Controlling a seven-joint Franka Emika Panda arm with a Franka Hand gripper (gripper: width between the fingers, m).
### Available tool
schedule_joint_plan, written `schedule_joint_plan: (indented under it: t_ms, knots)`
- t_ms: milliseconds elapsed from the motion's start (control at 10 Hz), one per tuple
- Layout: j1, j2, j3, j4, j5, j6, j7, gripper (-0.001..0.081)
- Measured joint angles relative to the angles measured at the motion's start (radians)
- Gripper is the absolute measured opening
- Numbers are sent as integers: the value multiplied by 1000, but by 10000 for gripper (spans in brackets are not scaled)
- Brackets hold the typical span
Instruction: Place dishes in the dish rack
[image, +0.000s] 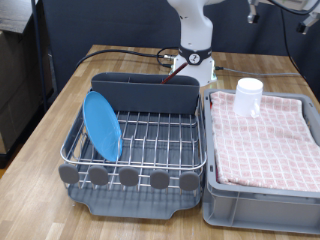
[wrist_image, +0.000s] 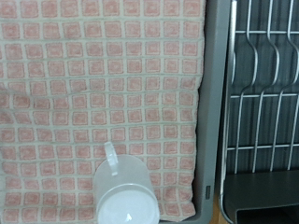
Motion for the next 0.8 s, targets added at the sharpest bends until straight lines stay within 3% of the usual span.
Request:
schedule_joint_plan:
  t_ms: [400,800]
  knots:
    - [27,-6,59,-2,37,-39,27,803]
    - [27,14,58,-35,128,-99,-53,803]
